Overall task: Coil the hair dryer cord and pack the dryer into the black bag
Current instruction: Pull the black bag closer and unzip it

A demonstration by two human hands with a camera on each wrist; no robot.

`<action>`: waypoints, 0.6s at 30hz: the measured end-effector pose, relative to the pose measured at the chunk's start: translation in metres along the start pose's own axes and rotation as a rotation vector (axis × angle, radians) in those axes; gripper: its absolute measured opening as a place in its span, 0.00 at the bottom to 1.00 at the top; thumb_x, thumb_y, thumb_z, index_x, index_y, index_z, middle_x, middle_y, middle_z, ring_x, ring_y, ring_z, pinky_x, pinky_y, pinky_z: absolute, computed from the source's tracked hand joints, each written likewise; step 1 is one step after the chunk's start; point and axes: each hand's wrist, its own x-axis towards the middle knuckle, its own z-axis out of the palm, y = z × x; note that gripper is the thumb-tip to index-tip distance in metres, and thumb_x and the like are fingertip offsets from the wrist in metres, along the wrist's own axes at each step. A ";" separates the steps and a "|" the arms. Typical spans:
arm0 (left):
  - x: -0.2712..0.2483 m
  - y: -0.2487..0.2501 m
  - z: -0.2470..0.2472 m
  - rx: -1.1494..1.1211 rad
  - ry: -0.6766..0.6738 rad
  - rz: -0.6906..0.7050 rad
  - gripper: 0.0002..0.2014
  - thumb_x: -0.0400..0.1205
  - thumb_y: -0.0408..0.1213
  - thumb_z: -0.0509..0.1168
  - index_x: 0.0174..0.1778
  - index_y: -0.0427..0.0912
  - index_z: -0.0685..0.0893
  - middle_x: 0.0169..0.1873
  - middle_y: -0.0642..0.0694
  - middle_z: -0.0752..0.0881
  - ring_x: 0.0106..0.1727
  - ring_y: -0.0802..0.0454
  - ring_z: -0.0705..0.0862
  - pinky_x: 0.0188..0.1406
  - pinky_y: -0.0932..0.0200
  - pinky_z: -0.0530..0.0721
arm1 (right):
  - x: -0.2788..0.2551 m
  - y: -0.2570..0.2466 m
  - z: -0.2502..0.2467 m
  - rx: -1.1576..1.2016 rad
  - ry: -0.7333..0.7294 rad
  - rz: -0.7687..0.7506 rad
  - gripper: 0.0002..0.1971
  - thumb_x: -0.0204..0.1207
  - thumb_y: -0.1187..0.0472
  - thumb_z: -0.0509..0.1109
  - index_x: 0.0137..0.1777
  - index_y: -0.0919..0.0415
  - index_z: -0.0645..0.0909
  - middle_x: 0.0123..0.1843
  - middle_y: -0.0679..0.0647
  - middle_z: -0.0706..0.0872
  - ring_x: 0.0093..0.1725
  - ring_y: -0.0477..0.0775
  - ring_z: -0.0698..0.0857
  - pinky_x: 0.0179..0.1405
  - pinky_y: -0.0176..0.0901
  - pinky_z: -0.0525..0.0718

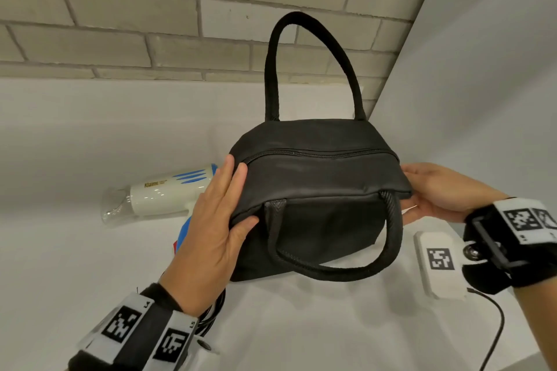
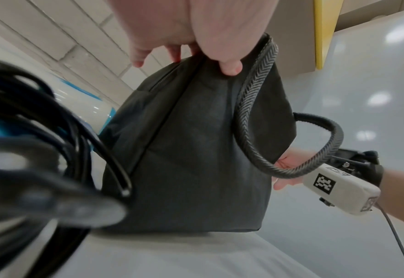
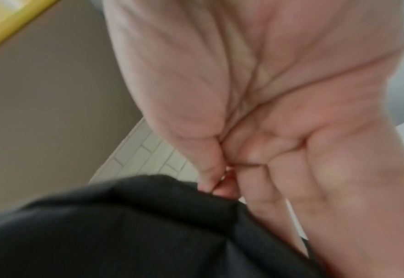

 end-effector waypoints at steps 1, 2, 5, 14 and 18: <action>-0.001 -0.001 -0.001 -0.011 0.013 -0.005 0.26 0.75 0.67 0.45 0.67 0.81 0.42 0.74 0.80 0.43 0.78 0.72 0.47 0.76 0.73 0.48 | 0.000 0.000 -0.004 0.034 -0.033 -0.007 0.26 0.73 0.51 0.69 0.63 0.71 0.74 0.53 0.69 0.86 0.38 0.60 0.90 0.34 0.53 0.90; -0.002 -0.003 -0.002 -0.021 0.020 -0.015 0.27 0.75 0.64 0.48 0.67 0.82 0.42 0.74 0.78 0.43 0.78 0.72 0.48 0.75 0.75 0.48 | 0.000 0.001 -0.008 0.072 -0.064 0.001 0.39 0.60 0.45 0.78 0.64 0.72 0.72 0.55 0.72 0.83 0.40 0.63 0.90 0.34 0.54 0.90; -0.004 -0.007 -0.005 0.014 0.021 0.008 0.26 0.77 0.61 0.48 0.68 0.80 0.43 0.76 0.72 0.44 0.79 0.70 0.47 0.76 0.74 0.48 | 0.000 0.006 -0.015 0.178 -0.136 0.009 0.54 0.42 0.43 0.85 0.63 0.75 0.70 0.53 0.70 0.85 0.42 0.66 0.89 0.35 0.57 0.89; 0.012 0.017 -0.011 0.232 -0.079 0.205 0.31 0.74 0.47 0.57 0.73 0.68 0.56 0.78 0.69 0.49 0.81 0.56 0.50 0.79 0.41 0.53 | 0.001 -0.011 0.013 -0.447 0.202 0.018 0.13 0.82 0.64 0.52 0.49 0.67 0.78 0.45 0.62 0.85 0.39 0.53 0.84 0.38 0.44 0.86; 0.031 0.050 -0.024 0.394 -0.198 0.328 0.31 0.60 0.40 0.53 0.62 0.53 0.77 0.71 0.53 0.76 0.76 0.50 0.67 0.76 0.39 0.56 | -0.003 -0.015 0.015 -0.386 0.224 0.019 0.13 0.82 0.62 0.54 0.39 0.65 0.75 0.34 0.57 0.81 0.29 0.51 0.82 0.30 0.40 0.86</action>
